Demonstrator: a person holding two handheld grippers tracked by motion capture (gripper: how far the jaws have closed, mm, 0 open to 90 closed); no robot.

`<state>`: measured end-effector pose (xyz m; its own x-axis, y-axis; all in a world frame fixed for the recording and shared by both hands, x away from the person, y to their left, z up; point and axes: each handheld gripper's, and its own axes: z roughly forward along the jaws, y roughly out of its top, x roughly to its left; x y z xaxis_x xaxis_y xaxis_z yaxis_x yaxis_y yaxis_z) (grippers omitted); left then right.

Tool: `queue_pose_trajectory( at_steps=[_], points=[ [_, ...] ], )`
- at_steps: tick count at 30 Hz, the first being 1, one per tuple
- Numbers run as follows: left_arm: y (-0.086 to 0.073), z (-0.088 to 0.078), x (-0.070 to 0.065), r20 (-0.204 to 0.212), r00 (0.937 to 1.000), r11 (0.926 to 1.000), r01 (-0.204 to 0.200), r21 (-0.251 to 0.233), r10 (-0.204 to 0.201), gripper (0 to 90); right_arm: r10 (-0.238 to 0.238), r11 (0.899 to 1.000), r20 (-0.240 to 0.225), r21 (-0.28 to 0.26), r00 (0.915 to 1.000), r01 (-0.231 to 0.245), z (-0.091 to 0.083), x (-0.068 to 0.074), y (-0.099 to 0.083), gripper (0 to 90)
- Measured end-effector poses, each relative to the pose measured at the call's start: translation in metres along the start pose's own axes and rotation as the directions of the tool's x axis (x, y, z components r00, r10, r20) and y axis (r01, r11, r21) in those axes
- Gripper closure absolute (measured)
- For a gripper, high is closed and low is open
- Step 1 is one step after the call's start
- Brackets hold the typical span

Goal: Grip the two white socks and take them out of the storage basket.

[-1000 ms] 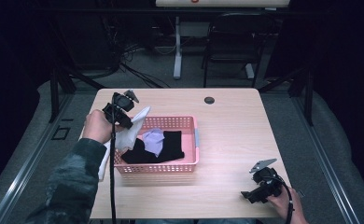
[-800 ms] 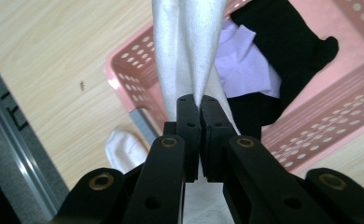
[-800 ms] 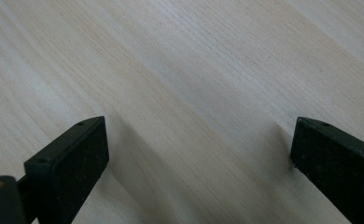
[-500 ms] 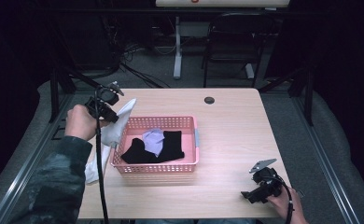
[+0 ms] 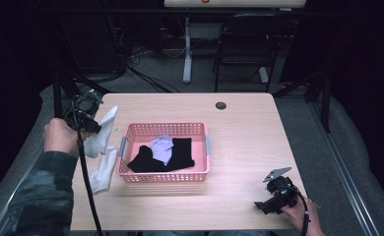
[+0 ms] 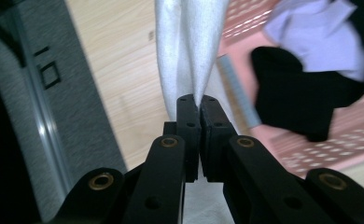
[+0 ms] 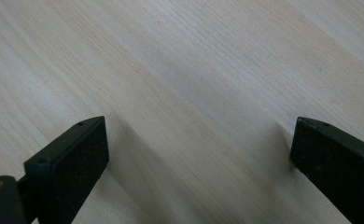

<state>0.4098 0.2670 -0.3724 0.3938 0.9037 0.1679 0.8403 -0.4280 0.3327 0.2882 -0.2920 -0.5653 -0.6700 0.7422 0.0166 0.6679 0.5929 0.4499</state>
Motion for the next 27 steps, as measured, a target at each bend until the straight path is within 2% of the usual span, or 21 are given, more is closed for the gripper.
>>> queue_pose_trajectory(
  at_steps=[4,11,16,21,27],
  points=[
    [-0.009,0.01,0.01,-0.006,0.9992,0.9991,0.039,0.017,-0.039,87.9,-0.002,1.0,-0.004,0.003,1.0,0.002,0.0,0.0,0.0,3.6],
    [-0.02,0.026,0.022,0.021,0.996,0.9956,0.086,0.037,-0.087,87.9,0.002,1.0,-0.005,0.008,1.0,-0.002,0.0,0.0,0.0,3.6],
    [-0.025,0.036,0.025,0.029,0.9941,0.9938,0.103,0.042,-0.104,87.9,0.001,1.0,-0.006,0.011,1.0,-0.001,0.0,0.0,0.0,3.5],
    [-0.033,0.053,0.028,0.042,0.9899,0.9894,0.133,0.059,-0.135,87.9,-0.002,1.0,-0.004,0.002,1.0,0.002,0.0,0.0,0.0,3.5],
    [-0.038,0.073,0.029,0.063,0.9859,0.9857,0.15,0.077,-0.155,87.9,-0.002,1.0,-0.005,0.002,1.0,0.002,0.0,0.0,0.0,3.5]
  ],
)
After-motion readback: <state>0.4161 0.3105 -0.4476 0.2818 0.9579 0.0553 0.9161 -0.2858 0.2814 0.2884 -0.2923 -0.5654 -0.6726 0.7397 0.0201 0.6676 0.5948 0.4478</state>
